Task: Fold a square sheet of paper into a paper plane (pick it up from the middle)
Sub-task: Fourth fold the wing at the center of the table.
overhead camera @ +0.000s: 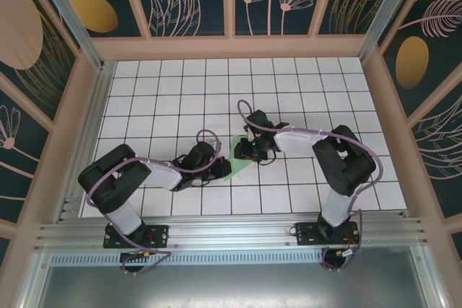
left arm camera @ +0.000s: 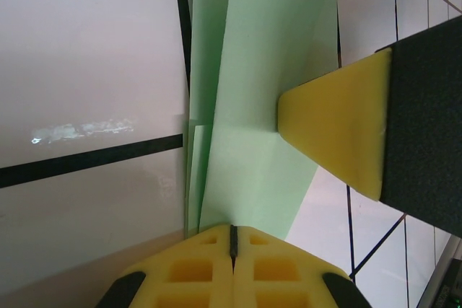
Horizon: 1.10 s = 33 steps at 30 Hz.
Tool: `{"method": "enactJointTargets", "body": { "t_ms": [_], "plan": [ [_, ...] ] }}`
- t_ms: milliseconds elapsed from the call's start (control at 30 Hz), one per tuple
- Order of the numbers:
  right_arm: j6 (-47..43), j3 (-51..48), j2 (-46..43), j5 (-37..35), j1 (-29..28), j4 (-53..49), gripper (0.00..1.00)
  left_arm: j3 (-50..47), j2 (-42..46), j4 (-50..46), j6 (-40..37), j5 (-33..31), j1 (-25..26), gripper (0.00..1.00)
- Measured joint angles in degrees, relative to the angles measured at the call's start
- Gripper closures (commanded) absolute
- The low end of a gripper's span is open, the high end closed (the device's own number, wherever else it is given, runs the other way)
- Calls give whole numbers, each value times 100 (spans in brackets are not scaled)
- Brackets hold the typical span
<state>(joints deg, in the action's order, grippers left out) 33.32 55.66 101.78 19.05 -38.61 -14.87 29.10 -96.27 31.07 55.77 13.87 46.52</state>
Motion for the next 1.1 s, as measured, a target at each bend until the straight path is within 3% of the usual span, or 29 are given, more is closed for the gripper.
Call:
{"method": "enactJointTargets", "body": {
  "t_ms": [400,733,900,1100],
  "plan": [
    [68,595,382,-361,-116,-717,60,20,654,-428,63,-177,-2,86],
    [219,804,501,-597,-201,-990,59,20,1611,-960,195,-1034,-2,82],
    [326,885,553,-619,-214,-1073,57,17,1513,-833,197,-824,-2,83],
    [365,925,577,-662,-236,-1121,57,22,933,-407,267,-293,0,92]
  ]
}}
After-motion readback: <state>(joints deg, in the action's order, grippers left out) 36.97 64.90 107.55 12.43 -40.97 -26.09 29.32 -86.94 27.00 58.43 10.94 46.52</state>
